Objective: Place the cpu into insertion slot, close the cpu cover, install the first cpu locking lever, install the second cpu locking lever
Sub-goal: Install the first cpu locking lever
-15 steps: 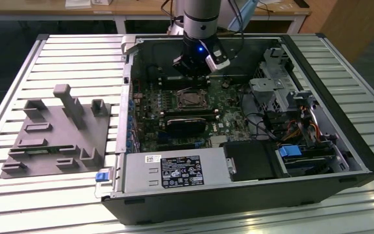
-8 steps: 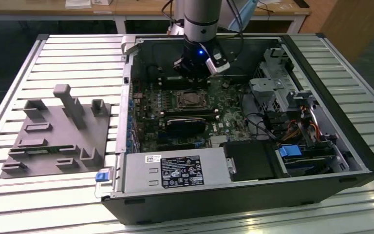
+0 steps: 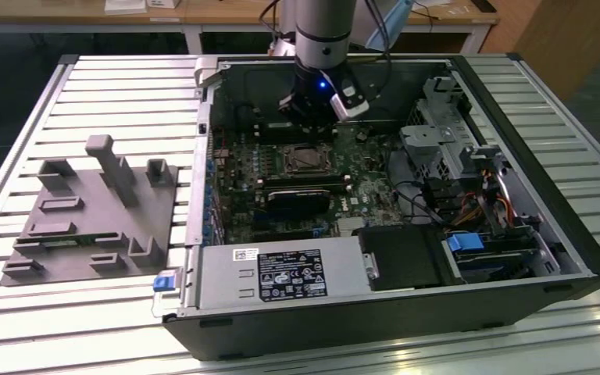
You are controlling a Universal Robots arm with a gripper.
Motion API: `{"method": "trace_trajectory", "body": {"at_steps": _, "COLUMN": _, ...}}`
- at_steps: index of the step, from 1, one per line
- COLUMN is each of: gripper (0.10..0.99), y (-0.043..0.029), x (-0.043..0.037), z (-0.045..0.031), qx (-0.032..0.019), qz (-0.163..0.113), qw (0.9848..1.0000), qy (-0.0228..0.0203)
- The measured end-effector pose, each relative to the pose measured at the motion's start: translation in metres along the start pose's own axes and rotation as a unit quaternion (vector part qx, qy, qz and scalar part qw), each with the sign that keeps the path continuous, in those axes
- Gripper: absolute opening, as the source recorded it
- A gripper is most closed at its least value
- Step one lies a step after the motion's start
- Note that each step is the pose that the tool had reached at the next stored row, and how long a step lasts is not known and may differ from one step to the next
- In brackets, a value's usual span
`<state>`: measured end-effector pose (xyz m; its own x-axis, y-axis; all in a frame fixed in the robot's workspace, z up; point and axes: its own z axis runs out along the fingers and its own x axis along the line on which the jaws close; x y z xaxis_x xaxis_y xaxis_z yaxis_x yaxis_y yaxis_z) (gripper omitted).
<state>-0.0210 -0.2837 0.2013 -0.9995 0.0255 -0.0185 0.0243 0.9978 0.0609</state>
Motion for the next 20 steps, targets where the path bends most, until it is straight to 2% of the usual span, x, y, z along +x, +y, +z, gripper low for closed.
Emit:
{"method": "trace_trajectory", "body": {"at_steps": 6, "gripper": 0.106, "y": 0.0007, "x": 0.0000, "z": 0.0023, "qx": 0.0050, "qz": 0.000, "qw": 1.0000, "qy": 0.0000}}
{"method": "trace_trajectory", "body": {"at_steps": 20, "gripper": 0.106, "y": 0.0010, "x": -0.0001, "z": -0.0004, "qx": 0.0049, "qz": 0.000, "qw": 1.0000, "qy": -0.0001}}
